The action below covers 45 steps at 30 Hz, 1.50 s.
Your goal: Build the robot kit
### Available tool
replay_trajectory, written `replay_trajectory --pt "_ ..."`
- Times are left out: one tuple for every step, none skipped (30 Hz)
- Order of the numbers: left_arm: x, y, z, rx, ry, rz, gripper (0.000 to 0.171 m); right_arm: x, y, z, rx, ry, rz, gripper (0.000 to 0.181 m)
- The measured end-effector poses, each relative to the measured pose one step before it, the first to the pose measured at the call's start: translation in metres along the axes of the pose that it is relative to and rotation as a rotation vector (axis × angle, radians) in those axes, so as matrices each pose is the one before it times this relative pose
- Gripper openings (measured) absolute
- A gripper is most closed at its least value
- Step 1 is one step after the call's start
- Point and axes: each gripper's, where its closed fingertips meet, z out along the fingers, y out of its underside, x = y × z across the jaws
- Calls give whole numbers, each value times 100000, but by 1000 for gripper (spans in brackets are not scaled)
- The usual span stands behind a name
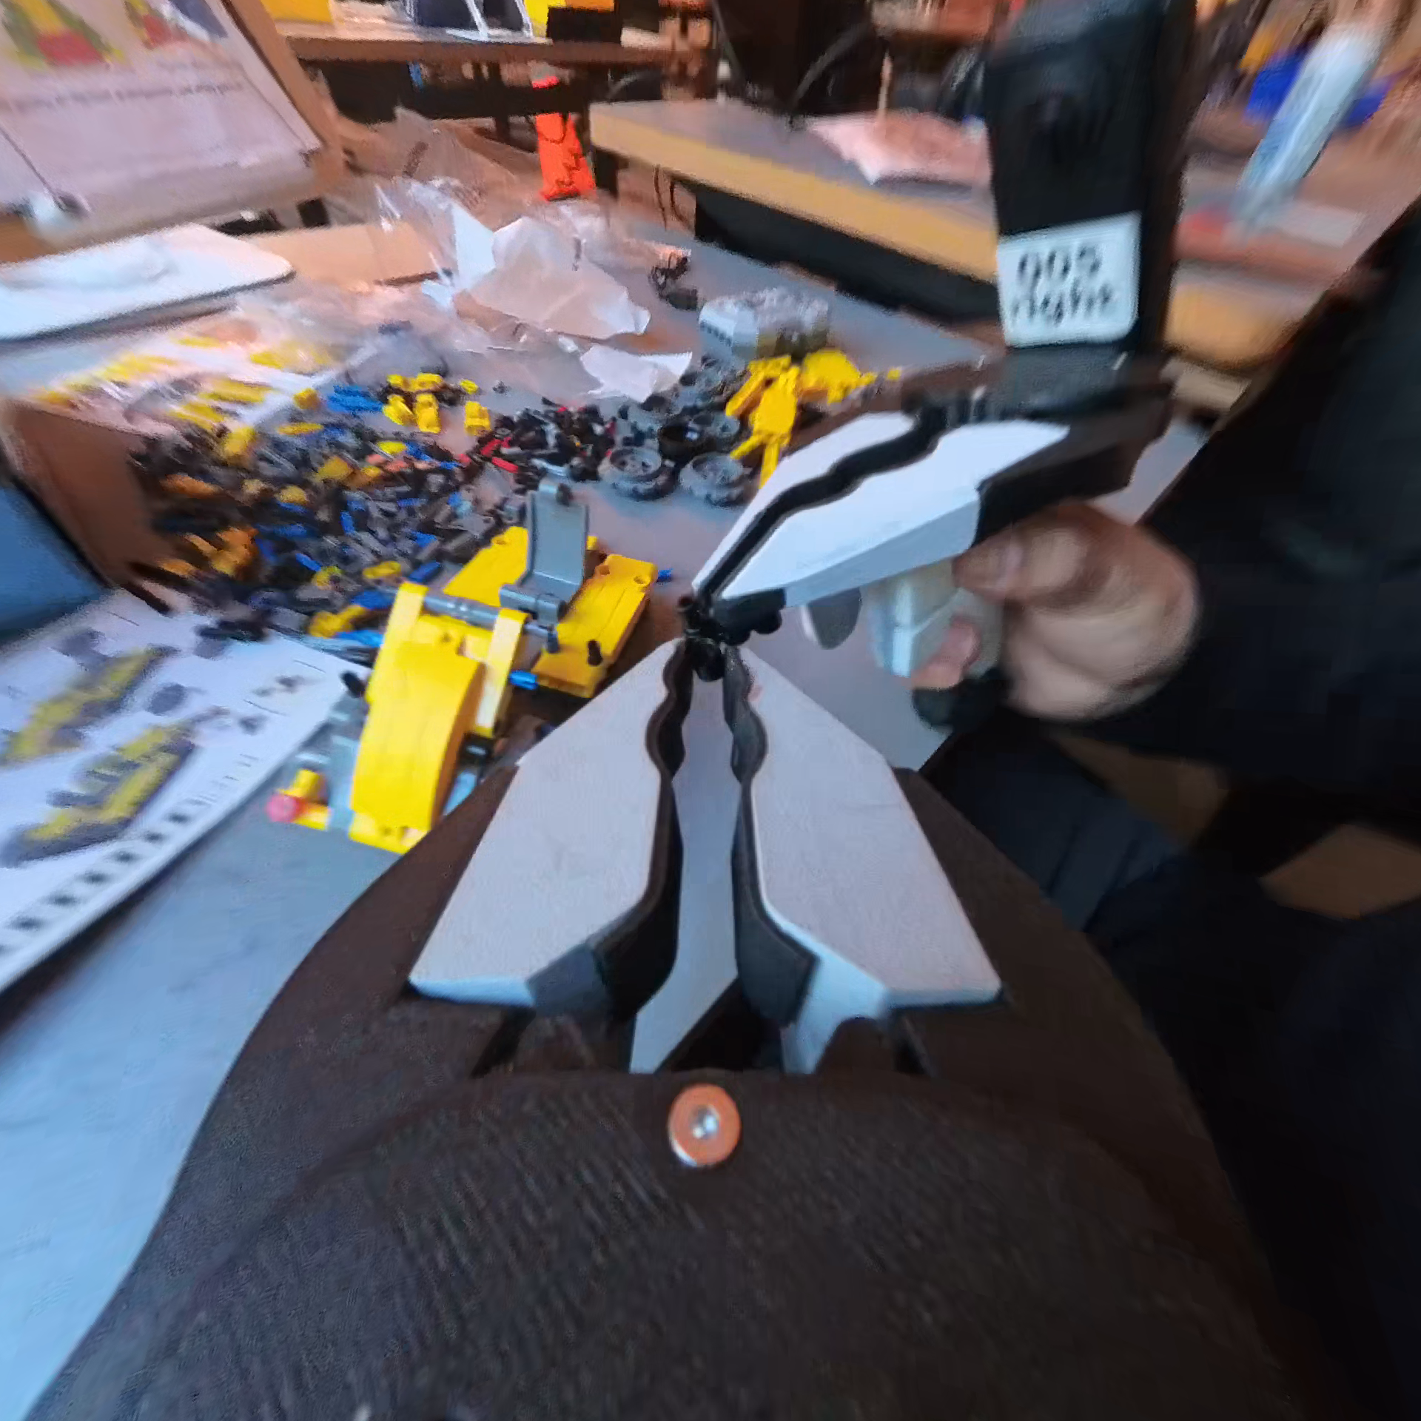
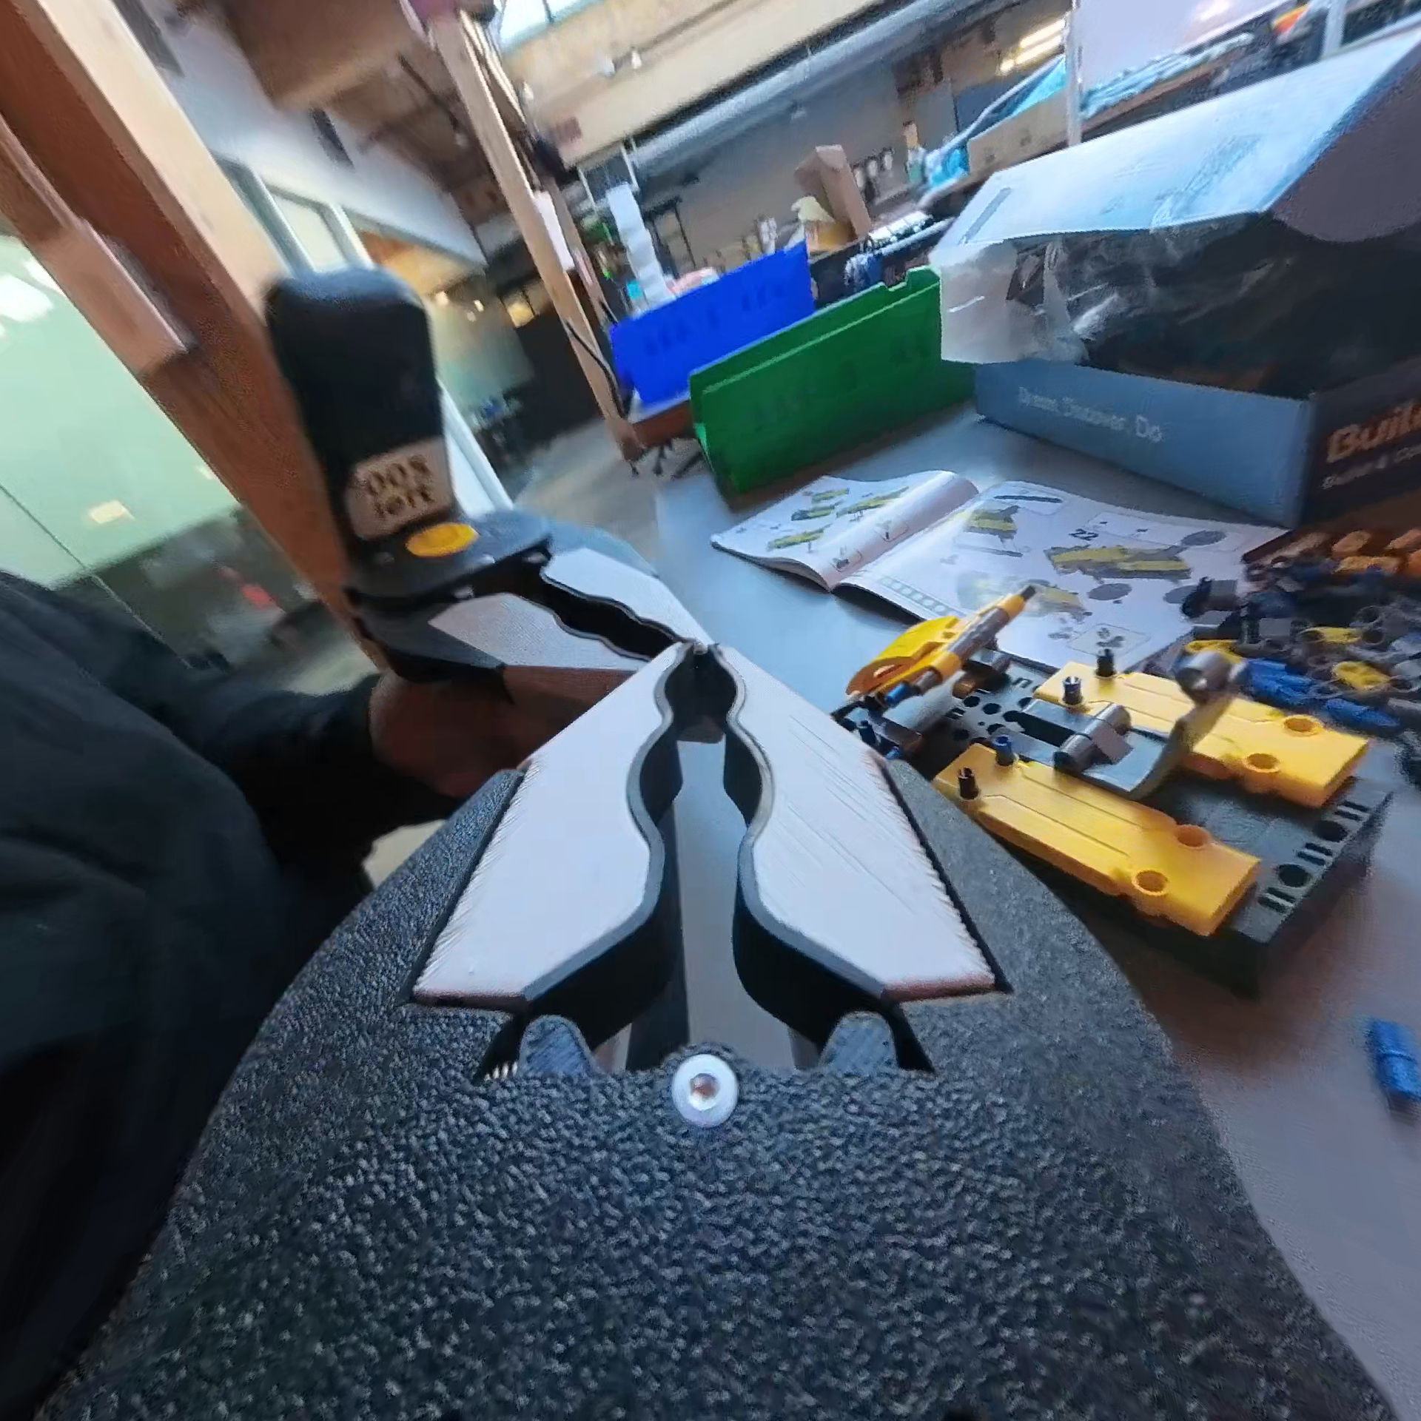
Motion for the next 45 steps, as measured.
replay_trajectory --pt "35 -196 -18 3295 2787 -7298 5 51 -204 -8 2392 -1932 4937 1" --pt "13 -129 -16 2588 1776 -5099 5 72 -156 10 1819 -1857 4769 1" --pt "5 -154 0 2011 1436 -3693 5 79 -174 -10 1544 -935 2851 2" --pt "-11 -138 27 1242 1214 -2958 5 81 -143 2 1215 -276 2299 2" --pt "-62 -122 39 990 138 -1240 5 107 -85 17 1220 -315 3080 2" --pt "-129 -25 56 254 -1246 1138 4 149 -20 37 842 -537 3694 1" --pt "-133 4 44 -129 -1533 2317 4 109 -70 12 1033 -807 4007 1" --pt "-83 -84 35 -116 -1135 1952 4 60 -69 11 1019 -909 3956 1" --pt "-75 -99 4 -724 -868 1250 4 58 -95 -44 942 -1068 4084 2" --pt "-131 -271 -153 201 -1537 918 4 -21 -233 -90 1912 -1190 3946 2" --pt "-224 -280 -286 864 -3016 3358 0 106 -370 -158 2924 -203 4374 2" --pt "57 -288 -381 1514 -1705 7614 0 365 -292 -228 2397 1351 2674 2" --pt "53 -136 -374 225 -2747 7605 3 340 -138 -173 1278 1710 984 2" --pt "1 112 -165 -1581 -3651 6655 18 7 -41 -54 853 476 462 3" --pt "21 330 17 -3301 -3398 5971 29 -190 50 84 652 -253 842 3" --pt "-23 319 170 -3263 -3861 5525 40 -148 246 199 -122 100 373 3" --pt "69 158 273 -1905 -3217 4289 54 -179 345 283 -584 128 -613 3" --pt "392 -79 237 -208 85 2213 56 -367 372 308 -668 -1168 -635 3" --pt "518 -418 132 2137 2718 -760 51 -350 294 237 -230 -1056 -296 4" --pt "209 -460 69 2033 2406 -3934 45 -203 74 75 925 77 -1121 4" --pt "-26 -366 23 1261 2383 -5439 43 -129 -87 -48 1161 520 -1692 4" --pt "-102 -364 -135 1378 3039 -5366 36 -49 -101 -144 748 919 -1645 4" --pt "-227 -369 -239 1643 2533 -5137 27 -100 -101 -157 719 591 -1614 4" --pt "-47 -269 -217 1281 3122 -3299 22 -146 -64 -137 682 91 -737 3" --pt "161 114 25 -1159 3153 -2603 22 11 114 -56 -83 872 -646 4" --pt "110 211 151 -1635 1431 -1873 22 -29 140 -22 17 119 -805 3" --pt "88 203 180 -1174 481 -189 22 -108 145 26 70 -648 194 4" --pt "86 228 195 -1310 293 236 23 -55 147 48 148 -457 739 4" --pt "11 54 99 -115 -170 338 23 -31 42 5 427 -316 125 4" --pt "40 -12 17 231 -197 927 23 -9 -3 -48 -129 -265 -687 4" --pt "11 66 -11 -401 -552 2022 23 63 79 -49 -1047 502 -1300 3" --pt "-60 195 29 -1247 -1508 2856 23 159 114 -31 -1553 1284 -2263 3" --pt "-108 243 73 -1186 -2307 3195 23 208 95 -25 -1356 1556 -2203 3" --pt "-116 251 124 -547 -2290 2797 23 193 54 -10 -422 1072 -250 2" --pt "-86 122 123 540 -1270 233 23 107 -79 -5 864 -1 1458 2" --pt "2 -71 88 1612 413 -3754 23 38 -175 -4 1438 -204 1045 1" --pt "34 -189 82 2332 1485 -6029 23 -31 -234 -3 1550 -152 -16 1" --pt "121 -311 57 3015 2982 -8126 23 -71 -238 -17 1557 -628 400 1" --pt "179 -270 53 2725 4394 -9852 23 2 -157 -32 758 -701 1255 1" --pt "148 -129 50 2113 4654 -9684 23 222 -502 -162 2370 62 1925 1" --pt "148 346 31 -654 4498 -7957 22 853 -2073 -885 10039 2980 2458 2" --pt "99 1295 99 -3777 2577 -4722 23 1240 -2786 -1226 8090 2588 2330 1" --pt "-275 1615 40 -2905 -1518 -590 23 925 -2371 -976 3779 1671 -966 1" --pt "-406 1285 -7 -2081 -2636 1338 22 63 -858 -427 -3296 -592 -4190 2" --pt "50 433 3 -608 -127 1759 22 -497 339 -47 -7061 -759 -5650 3"
